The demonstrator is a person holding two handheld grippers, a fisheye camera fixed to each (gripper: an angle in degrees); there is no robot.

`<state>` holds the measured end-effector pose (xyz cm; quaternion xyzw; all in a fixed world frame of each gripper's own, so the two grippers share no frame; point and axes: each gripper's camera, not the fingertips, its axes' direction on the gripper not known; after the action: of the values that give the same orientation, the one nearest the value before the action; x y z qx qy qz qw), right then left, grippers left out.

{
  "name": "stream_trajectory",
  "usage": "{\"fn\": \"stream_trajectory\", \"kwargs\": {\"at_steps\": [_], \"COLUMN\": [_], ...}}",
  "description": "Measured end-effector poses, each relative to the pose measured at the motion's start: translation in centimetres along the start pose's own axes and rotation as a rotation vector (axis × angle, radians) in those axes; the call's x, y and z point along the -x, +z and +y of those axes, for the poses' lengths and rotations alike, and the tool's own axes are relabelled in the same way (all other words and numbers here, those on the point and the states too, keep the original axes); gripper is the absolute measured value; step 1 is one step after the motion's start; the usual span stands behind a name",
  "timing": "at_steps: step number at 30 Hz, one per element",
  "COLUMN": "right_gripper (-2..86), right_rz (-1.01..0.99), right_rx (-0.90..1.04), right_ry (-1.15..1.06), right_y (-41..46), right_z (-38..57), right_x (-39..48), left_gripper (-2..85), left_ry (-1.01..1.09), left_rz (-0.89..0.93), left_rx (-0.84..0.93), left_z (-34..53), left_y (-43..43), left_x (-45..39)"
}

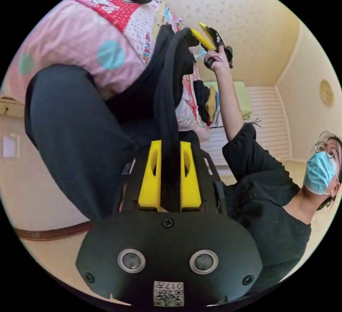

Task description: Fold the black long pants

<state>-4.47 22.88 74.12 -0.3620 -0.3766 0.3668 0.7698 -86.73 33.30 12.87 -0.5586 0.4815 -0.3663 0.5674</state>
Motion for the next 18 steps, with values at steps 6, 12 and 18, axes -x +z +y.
{"fn": "stream_trajectory", "kwargs": {"at_steps": [6,12,18], "right_gripper": [9.7,9.7,4.0], "right_rz": [0.278,0.305,0.212], "right_rx": [-0.053,-0.032,0.056], "right_ry": [-0.067,0.035,0.041], "right_y": [-4.1,0.2,-2.5], "right_z": [15.5,27.7,28.9], "right_x": [-1.0,-3.5,-3.5], "left_gripper": [8.6,10.3,7.7], "left_ry": [0.055,0.238,0.212], "left_rz": [-0.066,-0.242,-0.519], "left_rx": [-0.263,-0.185,-0.236], "left_z": [-0.7,-13.2,-18.5], "left_y": [-4.6,3.6,11.6], "left_x": [-2.3,-7.8,-9.8]}}
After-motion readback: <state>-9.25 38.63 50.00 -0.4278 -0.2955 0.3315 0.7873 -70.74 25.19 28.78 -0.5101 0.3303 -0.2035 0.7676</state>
